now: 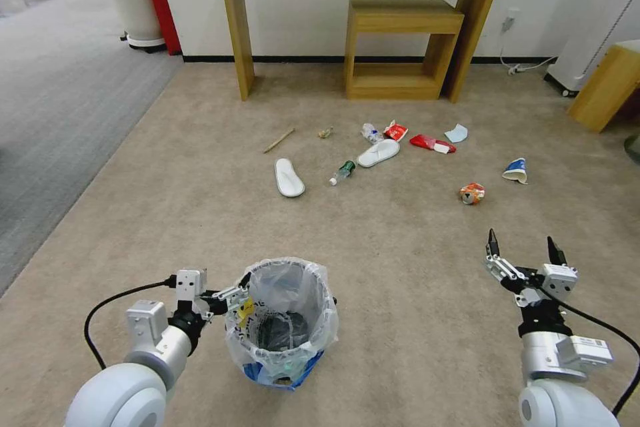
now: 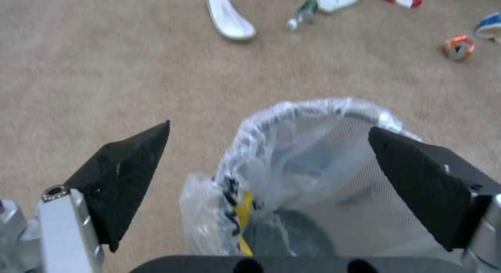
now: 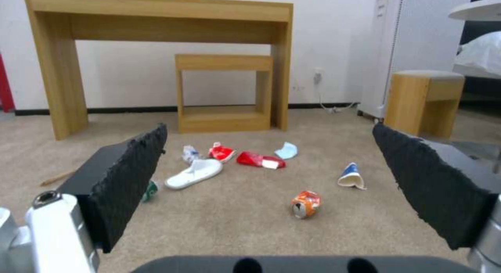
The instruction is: Pick up the trash bin and place the garbage on the floor into it.
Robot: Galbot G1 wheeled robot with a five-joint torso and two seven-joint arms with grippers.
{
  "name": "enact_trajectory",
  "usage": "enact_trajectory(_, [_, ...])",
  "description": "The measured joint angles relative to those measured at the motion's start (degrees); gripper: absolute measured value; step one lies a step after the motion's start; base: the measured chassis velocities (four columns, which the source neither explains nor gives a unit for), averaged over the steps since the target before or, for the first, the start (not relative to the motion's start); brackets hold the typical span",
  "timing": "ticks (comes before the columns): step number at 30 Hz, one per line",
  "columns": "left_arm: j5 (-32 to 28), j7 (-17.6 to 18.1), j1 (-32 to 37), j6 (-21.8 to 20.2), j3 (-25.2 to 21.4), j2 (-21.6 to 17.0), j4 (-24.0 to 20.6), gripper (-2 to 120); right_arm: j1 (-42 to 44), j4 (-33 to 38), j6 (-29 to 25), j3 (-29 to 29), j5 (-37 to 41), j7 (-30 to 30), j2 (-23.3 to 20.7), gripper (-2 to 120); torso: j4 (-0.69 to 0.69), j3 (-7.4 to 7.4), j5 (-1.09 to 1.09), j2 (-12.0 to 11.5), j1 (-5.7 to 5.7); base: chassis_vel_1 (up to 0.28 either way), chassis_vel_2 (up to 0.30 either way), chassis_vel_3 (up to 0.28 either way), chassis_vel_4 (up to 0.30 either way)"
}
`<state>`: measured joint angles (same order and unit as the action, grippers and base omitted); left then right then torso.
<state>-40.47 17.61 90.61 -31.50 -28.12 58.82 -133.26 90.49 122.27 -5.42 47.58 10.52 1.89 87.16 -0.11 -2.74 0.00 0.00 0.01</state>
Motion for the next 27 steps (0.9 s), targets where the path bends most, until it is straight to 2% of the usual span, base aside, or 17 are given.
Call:
enact_trajectory(5, [-0.72, 1.09, -0.30, -0.78, 0.73, -0.99, 0.67, 100, 0.14, 0.01, 0.06, 0.13, -0.08, -0.05, 0.11, 100, 0.00, 0.00, 0.00, 0.00, 0.00, 0.000, 0.000, 0.000, 0.000])
enact_trajectory(12, [-2.91, 4.73, 0.05, -2.85, 1.99, -1.95, 0.85, 100, 0.42, 0.48, 0.07, 0.31, -0.08, -0.11, 0.18, 100, 0.00, 0.00, 0.00, 0.00, 0.00, 0.000, 0.000, 0.000, 0.000])
enact_trajectory(27, [-6.24, 8.19, 0.24, -5.07, 3.82, -3.03, 0.78, 100, 0.66, 0.91, 0.14, 0.59, 0.13, -0.17, -0.48, 100, 0.00, 0.00, 0.00, 0.00, 0.00, 0.000, 0.000, 0.000, 0.000])
